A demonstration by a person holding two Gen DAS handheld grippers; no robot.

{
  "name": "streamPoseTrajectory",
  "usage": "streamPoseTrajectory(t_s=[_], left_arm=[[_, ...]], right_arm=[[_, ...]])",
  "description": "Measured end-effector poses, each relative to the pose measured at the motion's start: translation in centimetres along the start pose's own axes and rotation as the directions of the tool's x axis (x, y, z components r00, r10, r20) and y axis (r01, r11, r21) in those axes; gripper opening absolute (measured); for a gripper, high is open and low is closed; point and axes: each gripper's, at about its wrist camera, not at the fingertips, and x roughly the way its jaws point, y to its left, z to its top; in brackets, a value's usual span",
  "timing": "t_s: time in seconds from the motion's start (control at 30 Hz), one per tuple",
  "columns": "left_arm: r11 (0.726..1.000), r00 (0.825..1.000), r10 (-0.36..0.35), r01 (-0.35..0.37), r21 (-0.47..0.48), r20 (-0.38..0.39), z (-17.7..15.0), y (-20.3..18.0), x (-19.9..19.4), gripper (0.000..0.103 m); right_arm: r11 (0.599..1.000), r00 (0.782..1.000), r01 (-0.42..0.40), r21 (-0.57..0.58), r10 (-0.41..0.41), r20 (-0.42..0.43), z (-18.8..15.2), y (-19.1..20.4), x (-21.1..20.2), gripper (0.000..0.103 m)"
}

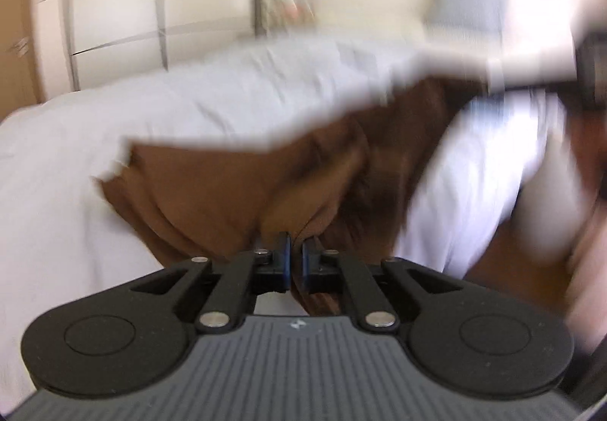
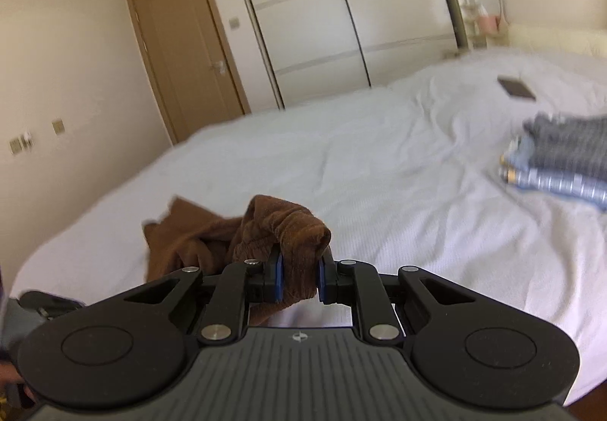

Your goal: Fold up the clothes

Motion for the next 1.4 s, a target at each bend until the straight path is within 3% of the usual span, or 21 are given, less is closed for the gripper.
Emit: streamPoseTrajectory(t_s=[0.07, 0.13, 0.23, 0.33, 0.43, 0.53, 0.6, 0.73, 0.8, 0.87, 0.9, 1.0, 1.07, 1.17, 1.23, 1.4], left_arm=[[0.998, 0.993, -0.009, 0.016, -0.062, 0.119, 2.7, 0.8, -3.8, 0.003], [0.997, 0.975, 0.0, 0.018, -0.076, 0.223, 5.4, 0.8, -7.2, 0.003], [0.998, 0.942, 0.027, -0.005, -0.068, 0.333, 9.2, 0.5, -11.2, 0.003], [0.996, 0.923, 0.049, -0.015, -0.092, 0.381, 12.0, 0.8, -12.7, 0.003], [0.989, 0.922, 0.094, -0.043, -0.141, 0.376, 13.5, 1.8, -11.3, 0.004], [0.975, 0.942, 0.14, -0.077, -0.21, 0.305, 13.6, 4.0, -6.9, 0.004], [0.963, 0.954, 0.17, -0.107, -0.249, 0.246, 13.2, 5.8, -3.3, 0.004], [0.924, 0.965, 0.248, -0.208, -0.321, 0.089, 10.6, 10.5, 5.6, 0.011], [0.897, 0.962, 0.271, -0.247, -0.367, 0.017, 8.6, 13.4, 9.0, 0.023], [0.883, 0.954, 0.3, -0.288, -0.371, -0.026, 6.7, 15.4, 10.1, 0.027], [0.881, 0.951, 0.308, -0.3, -0.365, -0.038, 5.8, 16.3, 10.3, 0.032], [0.929, 0.965, 0.261, -0.258, -0.266, -0.024, 4.1, 17.1, 10.8, 0.05], [0.97, 0.979, 0.199, -0.202, -0.132, -0.035, 3.5, 16.1, 11.6, 0.054], [0.988, 0.985, 0.156, -0.155, 0.022, -0.077, 2.7, 14.1, 13.5, 0.068], [0.992, 0.988, 0.125, -0.123, 0.027, -0.096, 3.0, 14.3, 15.8, 0.069], [0.989, 0.989, 0.077, -0.091, -0.113, -0.126, 5.0, 18.9, 21.5, 0.071]], right_arm=[[1.0, 0.997, -0.028, -0.004, 0.028, 0.07, 1.5, 0.8, -2.3, 0.015], [0.998, 0.987, -0.056, -0.022, 0.058, 0.15, 3.2, 1.9, -4.7, 0.015], [0.993, 0.954, -0.092, -0.067, 0.107, 0.281, 5.9, 3.8, -8.6, 0.015], [0.986, 0.9, -0.106, -0.132, 0.151, 0.409, 8.7, 5.7, -11.5, 0.015], [0.981, 0.854, -0.096, -0.17, 0.169, 0.491, 11.1, 6.8, -12.0, 0.015], [0.979, 0.851, -0.071, -0.19, 0.159, 0.501, 13.0, 7.1, -9.2, 0.015], [0.979, 0.868, -0.037, -0.202, 0.132, 0.479, 13.9, 7.0, -5.5, 0.015], [0.981, 0.934, 0.01, -0.194, 0.061, 0.351, 14.6, 5.5, 5.6, 0.017], [0.981, 0.962, 0.025, -0.194, 0.029, 0.27, 14.4, 4.6, 11.4, 0.019], [0.978, 0.98, 0.042, -0.206, 0.0, 0.197, 13.4, 3.3, 16.7, 0.034], [0.976, 0.984, 0.055, -0.209, -0.017, 0.178, 13.0, 2.7, 18.4, 0.035], [0.981, 0.988, 0.074, -0.178, -0.047, 0.148, 11.9, 0.5, 21.3, 0.039], [0.984, 0.988, 0.072, -0.161, -0.048, 0.147, 10.8, -0.9, 21.4, 0.051], [0.982, 0.995, 0.052, -0.183, -0.035, 0.093, 9.0, -3.2, 21.5, 0.059], [0.979, 0.999, 0.042, -0.2, -0.037, 0.032, 7.6, -4.5, 21.8, 0.06], [0.975, 0.997, 0.029, -0.219, -0.045, -0.067, 6.4, -6.8, 23.7, 0.06]])
